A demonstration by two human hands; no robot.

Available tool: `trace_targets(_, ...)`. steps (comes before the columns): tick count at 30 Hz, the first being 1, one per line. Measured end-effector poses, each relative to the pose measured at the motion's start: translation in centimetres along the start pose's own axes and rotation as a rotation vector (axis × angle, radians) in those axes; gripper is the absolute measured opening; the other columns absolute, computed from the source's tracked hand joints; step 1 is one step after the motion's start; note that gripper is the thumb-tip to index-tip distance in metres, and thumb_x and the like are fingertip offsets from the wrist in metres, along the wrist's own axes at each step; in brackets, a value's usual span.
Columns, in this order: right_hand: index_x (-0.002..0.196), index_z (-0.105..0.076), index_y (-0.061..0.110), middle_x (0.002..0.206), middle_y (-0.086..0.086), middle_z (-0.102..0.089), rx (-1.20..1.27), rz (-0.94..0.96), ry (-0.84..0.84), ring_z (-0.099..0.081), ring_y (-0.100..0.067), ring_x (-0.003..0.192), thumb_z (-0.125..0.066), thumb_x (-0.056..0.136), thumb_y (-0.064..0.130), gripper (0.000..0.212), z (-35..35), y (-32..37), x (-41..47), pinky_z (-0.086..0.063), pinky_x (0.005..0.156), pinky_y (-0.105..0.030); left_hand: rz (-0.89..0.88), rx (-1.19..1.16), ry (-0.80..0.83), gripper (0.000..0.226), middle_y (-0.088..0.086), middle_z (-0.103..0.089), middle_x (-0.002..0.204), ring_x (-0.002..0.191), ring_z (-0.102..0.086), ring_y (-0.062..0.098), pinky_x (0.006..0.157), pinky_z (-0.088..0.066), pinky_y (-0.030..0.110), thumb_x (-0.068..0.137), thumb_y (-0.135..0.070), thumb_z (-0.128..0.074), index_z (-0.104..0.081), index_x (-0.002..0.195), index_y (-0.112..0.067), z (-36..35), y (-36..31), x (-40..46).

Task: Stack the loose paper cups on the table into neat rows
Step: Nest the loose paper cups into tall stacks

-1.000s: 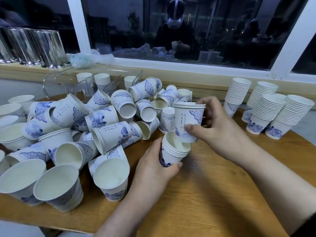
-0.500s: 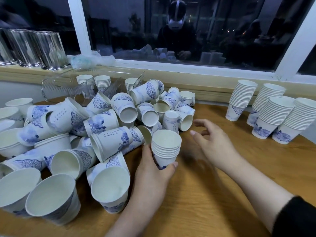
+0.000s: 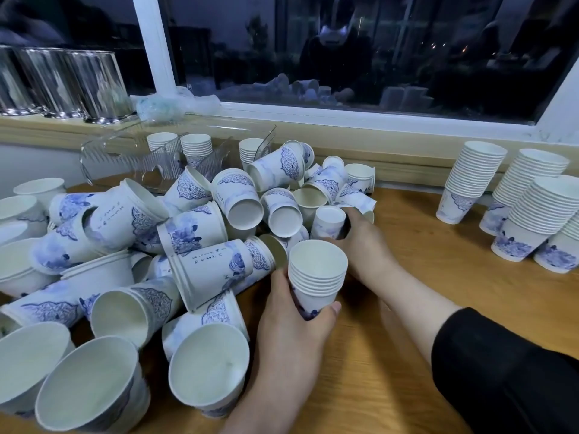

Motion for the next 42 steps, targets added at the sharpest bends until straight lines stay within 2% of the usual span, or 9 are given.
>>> trace_targets(8,0.116,-0.059,0.028,0.107,0.007,-0.069,0.192,0.088,-0.26,-0.063,-0.016,0.099,-0.078,0.068,0.049,0.056,2.9,-0.3,-2.8,-0.05,0.082,-0.031,-0.021,-0.014,0.007,0.061,-0.031,-0.064,0.117,0.108,-0.059,-0.009,0.093,-0.046,0.022,0.076,-0.024,-0.082,-0.051,0.125,-0.041,0.0,-0.4,-0.3)
trace_targets(12,0.122,-0.057,0.02,0.11,0.01,-0.067,0.398,0.124,-0.296,-0.062,-0.001,0.099,-0.082,0.078,0.027,0.051,7.1,0.3,-4.7,-0.045,0.083,-0.011,-0.019,-0.002,0.021,0.064,-0.026,-0.065,0.118,0.108,-0.061,-0.005,0.098,-0.049,0.032,0.072,-0.035,-0.08,-0.05,0.128,-0.041,-0.1,-0.5,-0.5)
trace_targets(16,0.119,-0.054,0.02,0.109,0.003,-0.072,0.798,0.005,-0.093,-0.07,-0.016,0.103,-0.076,0.082,0.017,0.044,9.1,0.4,-6.7,-0.056,0.091,-0.051,-0.022,0.024,0.04,0.06,-0.024,-0.067,0.117,0.109,-0.061,-0.002,0.1,-0.05,0.036,0.076,-0.029,-0.083,-0.052,0.126,-0.04,-0.3,-0.6,-0.8)
trace_targets(19,0.122,-0.056,0.022,0.113,-0.002,-0.073,0.944,0.007,0.066,-0.071,-0.022,0.103,-0.061,0.089,0.016,0.034,10.3,1.7,-8.3,-0.055,0.088,-0.056,-0.056,0.045,0.055,0.059,-0.025,-0.067,0.116,0.11,-0.06,-0.004,0.099,-0.05,0.031,0.077,-0.027,-0.083,-0.053,0.126,-0.04,-0.4,-0.9,-1.1)
trace_targets(24,0.124,-0.051,0.034,0.116,0.005,-0.068,0.408,0.155,0.104,-0.068,-0.011,0.101,-0.081,0.07,0.041,0.062,12.5,3.7,-9.6,-0.056,0.083,-0.03,-0.116,0.084,0.071,0.069,-0.028,-0.062,0.125,0.12,-0.055,-0.004,0.103,-0.046,0.027,0.076,-0.026,-0.083,-0.049,0.133,-0.044,-0.5,-1.2,-1.3)
trace_targets(29,0.11,-0.065,0.042,0.114,0.019,-0.058,-0.089,0.455,0.168,-0.054,0.008,0.106,-0.074,0.07,0.054,0.043,14.1,6.8,-9.8,-0.037,0.085,-0.005,-0.149,0.107,0.07,0.073,-0.026,-0.062,0.127,0.122,-0.056,-0.002,0.105,-0.046,0.032,0.074,-0.028,-0.082,-0.048,0.136,-0.045,-0.4,-1.4,-1.3)
trace_targets(33,0.109,-0.064,0.043,0.119,0.018,-0.051,-0.37,0.526,0.313,-0.047,0.004,0.113,-0.058,0.082,0.06,0.033,12.5,7.9,-9.6,-0.036,0.098,-0.016,-0.172,0.128,0.079,0.075,-0.02,-0.063,0.128,0.122,-0.057,0.003,0.103,-0.048,0.038,0.071,-0.031,-0.079,-0.048,0.138,-0.046,-0.5,-1.4,-1.4)
trace_targets(37,0.147,-0.036,0.036,0.148,0.016,-0.041,-0.339,0.522,0.492,-0.032,0.001,0.138,-0.031,0.093,0.062,0.06,9.6,7.6,-10.3,-0.024,0.114,-0.022,-0.199,0.19,0.052,0.071,-0.019,-0.064,0.122,0.115,-0.06,0.001,0.095,-0.05,0.03,0.071,-0.026,-0.082,-0.05,0.132,-0.045,-0.9,-1.2,-1.3)
trace_targets(42,0.135,-0.053,0.022,0.132,0.005,-0.059,-0.028,0.391,-0.048,-0.053,-0.009,0.122,-0.042,0.104,0.03,0.034,10.2,3.6,-6.7,-0.041,0.105,-0.028,-0.106,0.107,0.038,0.064,-0.026,-0.064,0.117,0.11,-0.058,-0.008,0.089,-0.045,0.017,0.074,-0.029,-0.084,-0.051,0.127,-0.041,-0.3,-0.4,-1.1)
Point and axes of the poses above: each hand's wrist, its own x-axis towards the middle knuckle, its own z-axis out of the back of the hand, y = z × x, the point moved 4 cm from there along x, towards the middle knuckle
